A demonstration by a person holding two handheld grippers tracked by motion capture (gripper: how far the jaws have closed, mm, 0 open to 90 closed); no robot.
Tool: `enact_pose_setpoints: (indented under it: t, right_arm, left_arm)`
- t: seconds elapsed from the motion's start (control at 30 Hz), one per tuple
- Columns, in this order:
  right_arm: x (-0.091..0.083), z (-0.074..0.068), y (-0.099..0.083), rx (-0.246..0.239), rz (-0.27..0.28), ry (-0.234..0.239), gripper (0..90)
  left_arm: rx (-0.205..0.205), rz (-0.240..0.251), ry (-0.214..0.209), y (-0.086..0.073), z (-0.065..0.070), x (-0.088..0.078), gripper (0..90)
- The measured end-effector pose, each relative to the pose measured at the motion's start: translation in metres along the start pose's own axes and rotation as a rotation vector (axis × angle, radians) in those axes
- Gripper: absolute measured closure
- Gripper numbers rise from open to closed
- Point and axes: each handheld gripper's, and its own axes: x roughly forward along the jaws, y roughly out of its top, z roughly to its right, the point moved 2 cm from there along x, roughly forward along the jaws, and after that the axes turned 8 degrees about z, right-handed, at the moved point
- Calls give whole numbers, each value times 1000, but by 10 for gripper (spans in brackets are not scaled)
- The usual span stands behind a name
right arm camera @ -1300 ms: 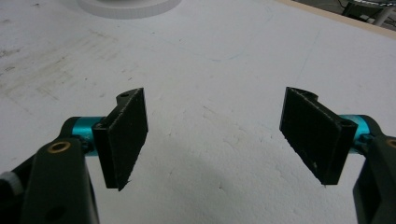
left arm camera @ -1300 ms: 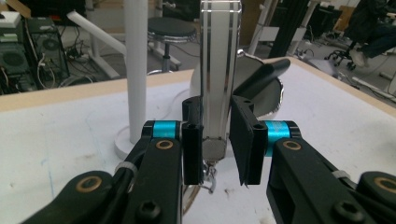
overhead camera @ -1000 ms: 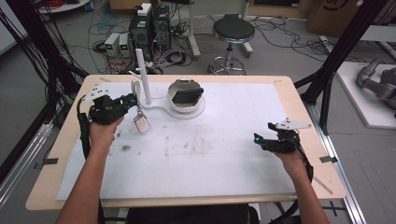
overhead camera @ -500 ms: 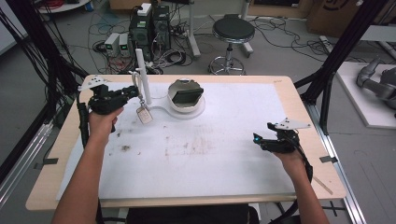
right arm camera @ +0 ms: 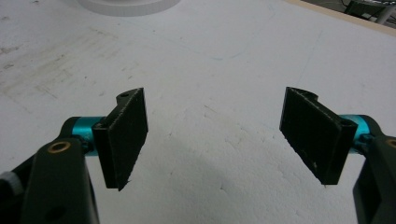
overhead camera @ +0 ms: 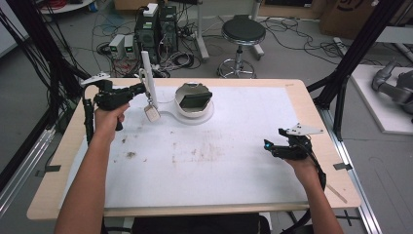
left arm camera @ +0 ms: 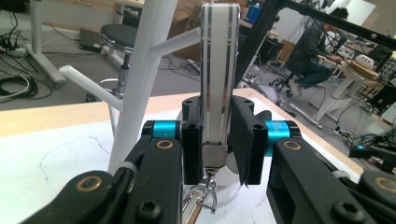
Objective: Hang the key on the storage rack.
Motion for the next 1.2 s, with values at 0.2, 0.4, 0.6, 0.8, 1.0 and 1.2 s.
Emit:
enact_pose_setpoints:
  t: [0.2, 0.4, 0.6, 0.8, 1.0, 1.2]
  right_arm:
    - [0, 0, 0, 1, 1, 1, 238]
    - [1, 0, 0, -4, -2, 4, 238]
    - [1, 0, -1, -4, -4, 5, 238]
    - [1, 0, -1, -2, -5, 8, 238]
    - [0, 0, -1, -4, -4, 6, 238]
    - [-1, 1, 0, -1, 5, -6, 238]
  left_arm:
    - [-28, 12, 2, -1, -6, 4, 747]
    - [-37, 18, 7, 0, -8, 9, 746]
    - [-62, 85, 17, 5, -9, 7, 891]
    - [-24, 56, 59, 5, -8, 6, 871]
    - [68, 30, 101, 3, -1, 4, 758]
    - [214, 28, 152, -9, 9, -7, 531]
